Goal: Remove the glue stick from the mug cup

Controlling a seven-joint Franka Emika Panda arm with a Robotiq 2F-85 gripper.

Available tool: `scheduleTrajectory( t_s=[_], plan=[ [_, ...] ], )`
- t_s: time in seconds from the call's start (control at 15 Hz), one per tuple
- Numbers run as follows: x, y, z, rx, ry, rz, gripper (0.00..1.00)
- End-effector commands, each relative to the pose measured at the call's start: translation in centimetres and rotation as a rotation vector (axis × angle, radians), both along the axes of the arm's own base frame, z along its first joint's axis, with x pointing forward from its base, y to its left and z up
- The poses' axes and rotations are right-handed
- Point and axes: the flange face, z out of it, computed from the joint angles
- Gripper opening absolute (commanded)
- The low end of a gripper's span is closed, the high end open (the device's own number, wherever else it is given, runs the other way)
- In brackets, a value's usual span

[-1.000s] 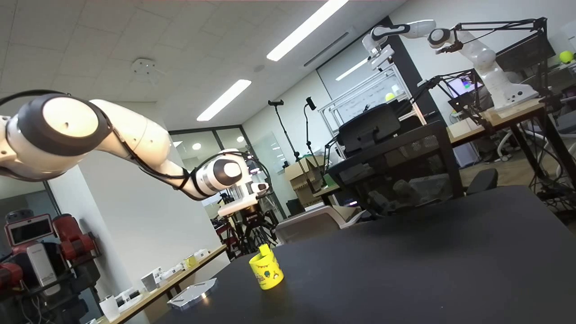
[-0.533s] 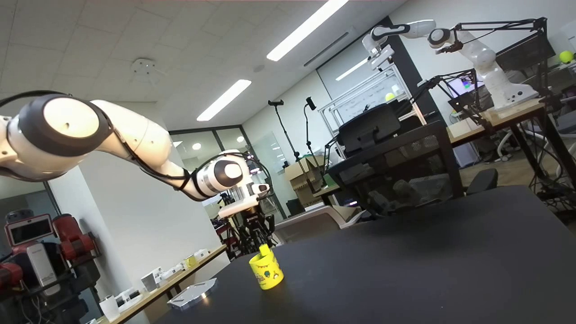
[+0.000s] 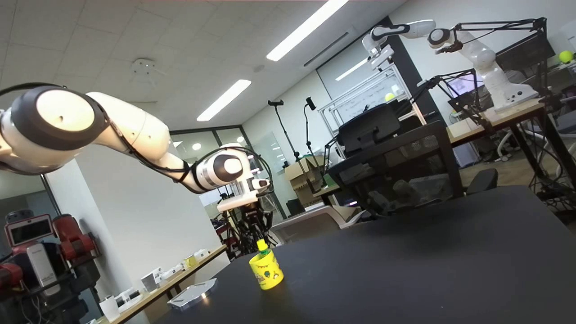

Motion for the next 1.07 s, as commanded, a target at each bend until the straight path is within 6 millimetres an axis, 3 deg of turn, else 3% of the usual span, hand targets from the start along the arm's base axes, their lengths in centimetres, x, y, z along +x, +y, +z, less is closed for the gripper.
scheduleTrajectory(
  t_s=[0.0, 0.4, 0.6, 0.73, 1.0],
  plan=[
    [-2.4, 0.3, 4.6, 0.001, -0.019, 0.011, 0.08],
    [-8.4, -0.7, 11.5, -0.066, -0.07, -0.006, 0.08],
    [-11.6, -2.2, 13.6, -0.087, -0.114, -0.057, 0.08],
    [-13.5, -3.9, 13.9, -0.108, -0.157, -0.136, 0.08],
    [-18.5, -8.6, 11.9, -0.124, -0.175, -0.315, 0.08]
  ],
)
